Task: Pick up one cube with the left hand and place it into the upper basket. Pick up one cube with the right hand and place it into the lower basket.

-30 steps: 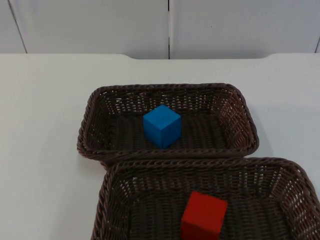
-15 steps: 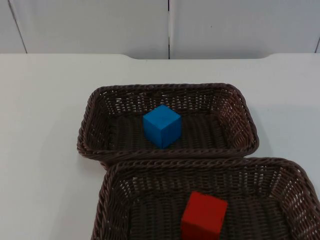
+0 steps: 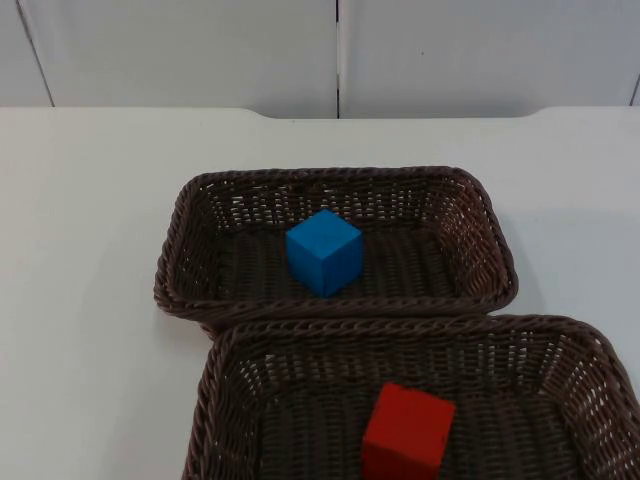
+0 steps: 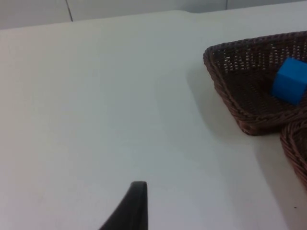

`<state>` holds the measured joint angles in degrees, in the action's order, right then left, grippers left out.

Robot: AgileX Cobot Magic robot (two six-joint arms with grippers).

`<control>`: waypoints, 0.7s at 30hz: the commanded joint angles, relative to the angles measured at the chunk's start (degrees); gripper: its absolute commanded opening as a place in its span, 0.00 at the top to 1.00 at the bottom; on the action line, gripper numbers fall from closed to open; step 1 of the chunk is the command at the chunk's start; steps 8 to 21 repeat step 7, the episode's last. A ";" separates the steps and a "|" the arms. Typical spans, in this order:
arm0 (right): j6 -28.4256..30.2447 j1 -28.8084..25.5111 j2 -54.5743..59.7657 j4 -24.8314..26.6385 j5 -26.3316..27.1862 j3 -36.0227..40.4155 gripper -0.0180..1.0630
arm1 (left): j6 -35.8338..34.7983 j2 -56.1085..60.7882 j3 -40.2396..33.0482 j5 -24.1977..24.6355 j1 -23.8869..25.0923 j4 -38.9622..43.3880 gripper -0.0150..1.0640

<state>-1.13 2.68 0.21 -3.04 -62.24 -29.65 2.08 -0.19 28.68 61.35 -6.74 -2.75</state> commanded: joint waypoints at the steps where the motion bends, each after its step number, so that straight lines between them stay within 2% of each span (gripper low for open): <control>1: 0.54 -0.45 -0.21 0.26 0.47 0.15 0.01 | 0.20 0.19 -0.25 0.15 1.25 0.37 0.01; 7: 0.54 -0.45 -0.21 0.26 0.47 0.15 0.01 | 0.20 0.19 -0.25 0.15 6.92 0.37 0.01; 21: 0.54 -0.45 -0.21 0.26 0.47 0.15 0.01 | 0.20 0.19 -0.25 0.15 6.92 0.37 0.01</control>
